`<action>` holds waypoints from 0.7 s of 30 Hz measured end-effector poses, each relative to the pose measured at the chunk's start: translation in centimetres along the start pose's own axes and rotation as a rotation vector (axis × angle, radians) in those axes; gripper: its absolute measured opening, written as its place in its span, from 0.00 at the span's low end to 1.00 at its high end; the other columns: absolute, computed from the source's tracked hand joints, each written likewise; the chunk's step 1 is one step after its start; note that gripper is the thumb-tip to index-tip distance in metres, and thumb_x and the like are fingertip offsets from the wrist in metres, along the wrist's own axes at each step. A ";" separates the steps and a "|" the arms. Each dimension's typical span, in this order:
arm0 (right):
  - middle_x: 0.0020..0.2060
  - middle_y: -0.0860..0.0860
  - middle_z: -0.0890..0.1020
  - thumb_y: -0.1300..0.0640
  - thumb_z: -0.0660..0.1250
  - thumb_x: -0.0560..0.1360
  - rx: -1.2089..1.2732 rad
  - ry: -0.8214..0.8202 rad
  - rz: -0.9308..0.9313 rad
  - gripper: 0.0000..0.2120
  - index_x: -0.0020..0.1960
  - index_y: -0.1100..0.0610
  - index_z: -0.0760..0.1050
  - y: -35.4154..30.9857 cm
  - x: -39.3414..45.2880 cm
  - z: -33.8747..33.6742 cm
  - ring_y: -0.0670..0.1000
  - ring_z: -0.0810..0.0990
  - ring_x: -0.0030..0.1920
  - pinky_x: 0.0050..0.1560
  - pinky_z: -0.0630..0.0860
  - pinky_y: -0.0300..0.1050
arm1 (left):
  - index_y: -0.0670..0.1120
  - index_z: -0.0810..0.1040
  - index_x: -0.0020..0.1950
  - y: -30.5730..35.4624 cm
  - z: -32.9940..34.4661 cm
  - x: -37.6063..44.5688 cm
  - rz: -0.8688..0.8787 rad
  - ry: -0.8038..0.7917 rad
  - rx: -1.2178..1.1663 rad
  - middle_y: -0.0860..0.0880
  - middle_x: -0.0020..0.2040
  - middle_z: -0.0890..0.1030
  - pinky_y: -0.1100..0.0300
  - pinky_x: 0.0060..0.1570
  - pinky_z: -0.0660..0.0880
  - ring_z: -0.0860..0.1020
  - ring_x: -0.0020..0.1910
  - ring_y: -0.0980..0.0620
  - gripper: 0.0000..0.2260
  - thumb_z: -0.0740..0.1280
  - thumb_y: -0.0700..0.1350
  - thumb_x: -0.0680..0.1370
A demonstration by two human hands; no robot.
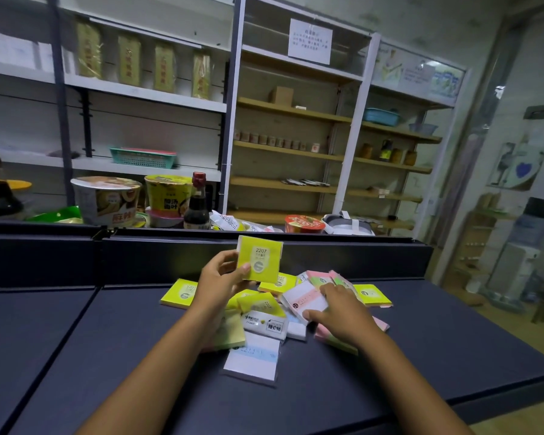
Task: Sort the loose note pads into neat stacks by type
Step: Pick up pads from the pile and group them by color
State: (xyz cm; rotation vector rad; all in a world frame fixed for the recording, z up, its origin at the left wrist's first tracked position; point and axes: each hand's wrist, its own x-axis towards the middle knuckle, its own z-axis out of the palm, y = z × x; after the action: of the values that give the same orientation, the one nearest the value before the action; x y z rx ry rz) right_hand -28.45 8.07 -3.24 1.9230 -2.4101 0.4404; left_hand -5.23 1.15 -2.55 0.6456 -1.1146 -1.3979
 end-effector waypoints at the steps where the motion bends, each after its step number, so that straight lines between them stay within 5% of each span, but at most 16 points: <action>1: 0.62 0.52 0.75 0.38 0.68 0.73 0.002 0.012 -0.001 0.28 0.64 0.54 0.69 -0.1 0.0 0.0 0.55 0.70 0.63 0.55 0.69 0.48 | 0.43 0.78 0.55 0.0 0.0 0.0 0.001 0.002 -0.005 0.44 0.51 0.84 0.58 0.41 0.82 0.85 0.48 0.47 0.08 0.68 0.34 0.77; 8: 0.65 0.55 0.71 0.47 0.76 0.68 0.230 0.084 0.051 0.34 0.69 0.56 0.68 -0.9 -0.9 0.2 0.56 0.70 0.66 0.61 0.68 0.47 | 0.41 0.77 0.58 0.0 0.0 -0.1 -0.003 -0.036 -0.014 0.41 0.53 0.84 0.54 0.46 0.83 0.84 0.52 0.42 0.11 0.70 0.36 0.76; 11: 0.66 0.54 0.69 0.56 0.76 0.69 0.381 0.145 0.097 0.29 0.67 0.56 0.71 -1.3 -1.6 -0.1 0.55 0.72 0.64 0.57 0.67 0.42 | 0.41 0.77 0.58 0.0 0.2 -0.3 0.001 -0.051 -0.017 0.41 0.53 0.84 0.53 0.47 0.83 0.83 0.53 0.42 0.11 0.70 0.36 0.76; 15: 0.53 0.53 0.80 0.62 0.72 0.71 0.526 0.251 0.138 0.13 0.54 0.54 0.76 -1.3 -2.8 -0.8 0.47 0.77 0.42 0.38 0.69 0.38 | 0.41 0.76 0.60 -0.1 0.3 -0.8 0.005 -0.060 -0.022 0.39 0.54 0.83 0.53 0.48 0.83 0.82 0.55 0.39 0.13 0.71 0.36 0.76; 17: 0.48 0.52 0.82 0.63 0.71 0.71 0.634 0.283 0.189 0.10 0.50 0.53 0.75 -1.2 -3.7 -1.3 0.47 0.79 0.40 0.37 0.71 0.36 | 0.40 0.76 0.61 0.0 0.6 -1.1 0.008 -0.061 -0.020 0.36 0.56 0.81 0.51 0.49 0.83 0.82 0.55 0.38 0.15 0.71 0.37 0.76; 21: 0.49 0.53 0.83 0.64 0.71 0.70 0.849 0.338 0.308 0.11 0.51 0.57 0.77 -0.9 -5.4 -2.5 0.55 0.84 0.46 0.50 0.80 0.53 | 0.41 0.76 0.59 0.4 1.1 -2.1 0.021 -0.076 -0.048 0.38 0.54 0.82 0.55 0.45 0.83 0.82 0.53 0.40 0.13 0.71 0.36 0.75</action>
State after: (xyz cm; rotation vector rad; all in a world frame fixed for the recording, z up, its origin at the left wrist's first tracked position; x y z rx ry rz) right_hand -26.65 13.61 -1.68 1.4287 -2.4698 1.8729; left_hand -5.62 3.48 -2.21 0.5485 -1.1409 -1.4365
